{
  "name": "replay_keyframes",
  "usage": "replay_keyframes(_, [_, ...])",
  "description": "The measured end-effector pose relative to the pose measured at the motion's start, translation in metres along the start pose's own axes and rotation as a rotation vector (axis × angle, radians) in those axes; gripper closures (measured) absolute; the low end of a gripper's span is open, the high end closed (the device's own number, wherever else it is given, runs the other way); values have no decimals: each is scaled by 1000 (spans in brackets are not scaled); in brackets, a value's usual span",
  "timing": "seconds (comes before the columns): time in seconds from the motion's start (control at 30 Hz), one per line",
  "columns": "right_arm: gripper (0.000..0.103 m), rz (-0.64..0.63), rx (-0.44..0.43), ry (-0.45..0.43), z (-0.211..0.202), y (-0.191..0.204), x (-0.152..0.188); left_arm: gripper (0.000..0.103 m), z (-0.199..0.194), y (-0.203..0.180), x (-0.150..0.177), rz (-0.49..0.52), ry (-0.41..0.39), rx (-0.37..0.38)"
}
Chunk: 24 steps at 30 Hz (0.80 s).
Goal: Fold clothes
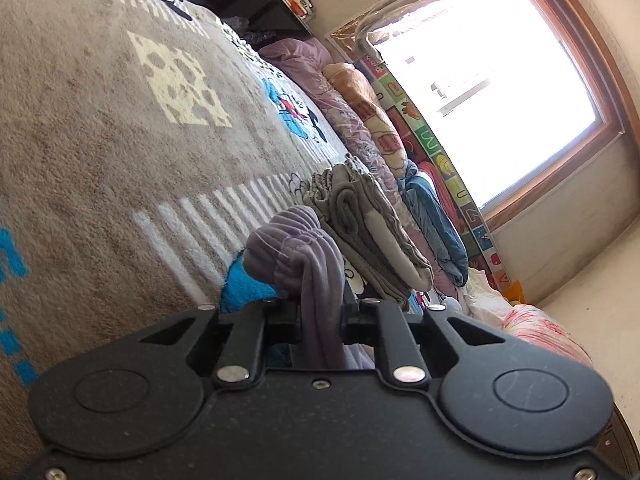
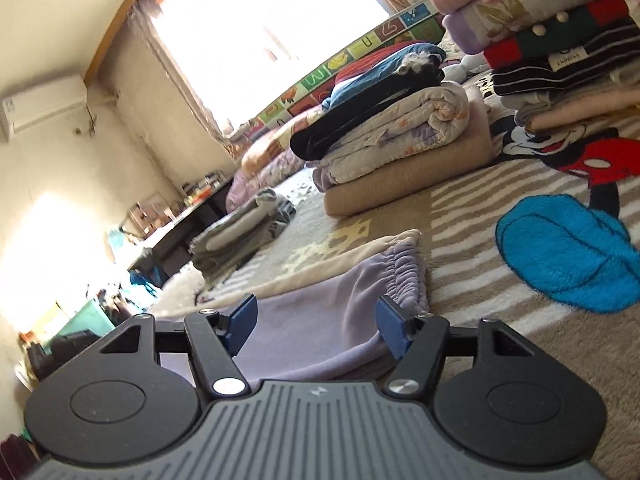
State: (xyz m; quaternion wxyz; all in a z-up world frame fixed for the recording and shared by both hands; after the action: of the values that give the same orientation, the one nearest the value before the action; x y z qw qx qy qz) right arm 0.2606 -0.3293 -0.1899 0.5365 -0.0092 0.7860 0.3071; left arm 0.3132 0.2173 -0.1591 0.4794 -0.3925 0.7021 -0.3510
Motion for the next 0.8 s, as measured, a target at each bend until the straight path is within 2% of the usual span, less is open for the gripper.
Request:
replay_keyframes(0.03, [35,41,16,-25,-6,-11,3,90,-2,-8,2,36,-8,11])
replay_keyframes(0.1, [25,123,48,-74,-19,-32,8,90,-8,-30,10,116,-21,33])
replay_keyframes(0.13, [29,174,60,-101,-25,-43,11,90,-12,-44,16,145,-21,57])
replay_keyframes(0.17, [28,224,57,-129,-27,-52,11,90,-15,-58,23,189,-26,76])
replay_keyframes(0.23, [24,187,52,-114,-20,-50,11,90,-21,-87,39,333,-45,73])
replay_keyframes(0.33, [11,80,38,-48,-6,-33,16,90,-20,-124,68,521,-63,47])
replay_keyframes(0.43, [11,108,7,-73,-10,-35,15,90,-15,-153,103,664,-69,41])
replay_keyframes(0.8, [11,206,-58,-150,-19,-45,10,90,26,-191,232,978,11,-45])
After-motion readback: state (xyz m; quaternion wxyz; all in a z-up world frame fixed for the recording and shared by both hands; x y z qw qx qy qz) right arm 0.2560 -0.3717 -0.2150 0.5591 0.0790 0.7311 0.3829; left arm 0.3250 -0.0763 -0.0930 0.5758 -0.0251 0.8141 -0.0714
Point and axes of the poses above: each gripper's, at about its wrist camera, not at the fingertips, and z roughly the way its jaws point, y to its left, x to its underside, the point moved 9 cm from there along z, roughly the way its jaws point, and after that the axes turned 12 degrees about -z, right-handed, at the moved point
